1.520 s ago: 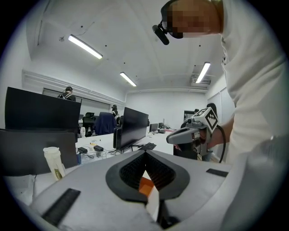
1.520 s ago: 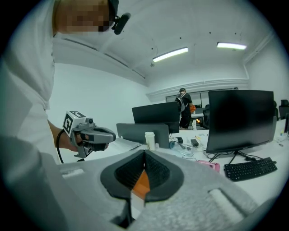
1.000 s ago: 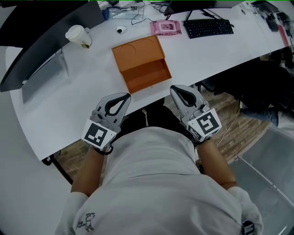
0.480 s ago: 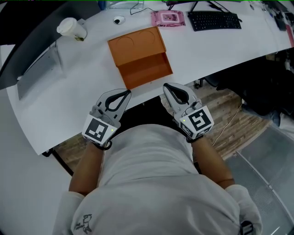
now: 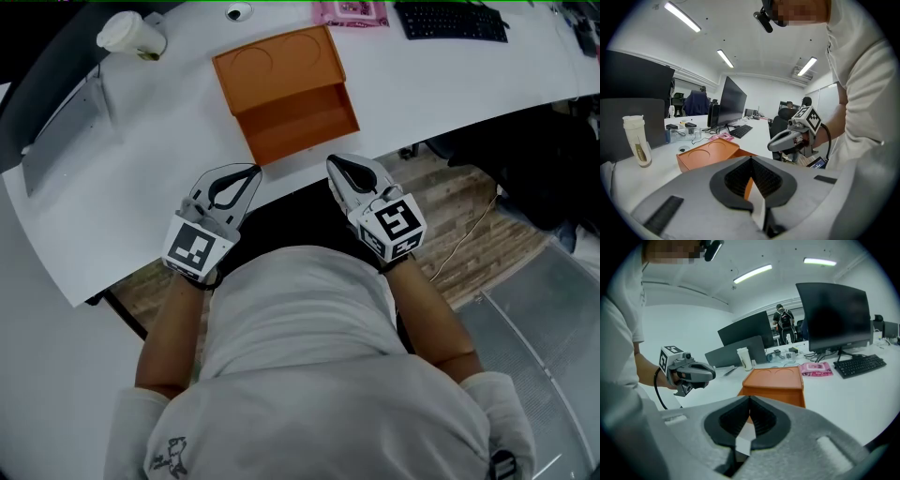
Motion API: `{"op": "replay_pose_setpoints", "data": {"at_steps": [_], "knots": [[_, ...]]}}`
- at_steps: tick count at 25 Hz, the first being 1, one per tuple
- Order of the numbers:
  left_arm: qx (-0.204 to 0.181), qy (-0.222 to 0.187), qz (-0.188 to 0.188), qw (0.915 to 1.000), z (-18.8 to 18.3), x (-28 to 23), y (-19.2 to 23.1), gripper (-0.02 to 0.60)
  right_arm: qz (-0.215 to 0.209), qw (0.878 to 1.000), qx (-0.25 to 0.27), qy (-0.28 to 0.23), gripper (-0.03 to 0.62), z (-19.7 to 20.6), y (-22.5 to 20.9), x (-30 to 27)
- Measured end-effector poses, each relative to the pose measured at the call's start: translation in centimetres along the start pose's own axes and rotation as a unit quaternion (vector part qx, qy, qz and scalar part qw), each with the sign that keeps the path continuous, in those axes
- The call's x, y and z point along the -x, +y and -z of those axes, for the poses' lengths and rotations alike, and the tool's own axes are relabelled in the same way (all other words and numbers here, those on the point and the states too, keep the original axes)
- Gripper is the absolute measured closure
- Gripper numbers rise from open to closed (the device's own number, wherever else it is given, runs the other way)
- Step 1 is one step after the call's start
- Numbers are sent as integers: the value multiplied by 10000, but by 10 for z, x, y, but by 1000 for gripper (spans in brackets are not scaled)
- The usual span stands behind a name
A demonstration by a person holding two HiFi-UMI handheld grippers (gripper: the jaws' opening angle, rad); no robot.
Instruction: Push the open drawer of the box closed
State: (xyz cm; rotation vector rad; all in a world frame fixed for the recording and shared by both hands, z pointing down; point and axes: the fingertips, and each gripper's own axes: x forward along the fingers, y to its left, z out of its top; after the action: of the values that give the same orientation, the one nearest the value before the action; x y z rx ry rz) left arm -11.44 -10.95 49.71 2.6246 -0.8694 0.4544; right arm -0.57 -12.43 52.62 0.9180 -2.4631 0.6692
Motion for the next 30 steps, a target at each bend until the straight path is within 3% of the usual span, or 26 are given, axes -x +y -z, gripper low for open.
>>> {"op": "replay_pose_setpoints", "data": {"at_steps": [4,7,20,30], "knots": [[55,90,-14,9999,11,-5,6,583,29,9997,-64,218,589,24,-5,-12],[124,126,-8,9998,20,-7,8,583,10,9991,-115,407,525,43,-7,-21],[196,333,-166,9991,65,-10,24,583,139,9940,-344,1025,500,100,-24,-60],[344,384,-253,9984,79,-10,36,583,170,9910,-434,1251,488,117,-26,-81]]}}
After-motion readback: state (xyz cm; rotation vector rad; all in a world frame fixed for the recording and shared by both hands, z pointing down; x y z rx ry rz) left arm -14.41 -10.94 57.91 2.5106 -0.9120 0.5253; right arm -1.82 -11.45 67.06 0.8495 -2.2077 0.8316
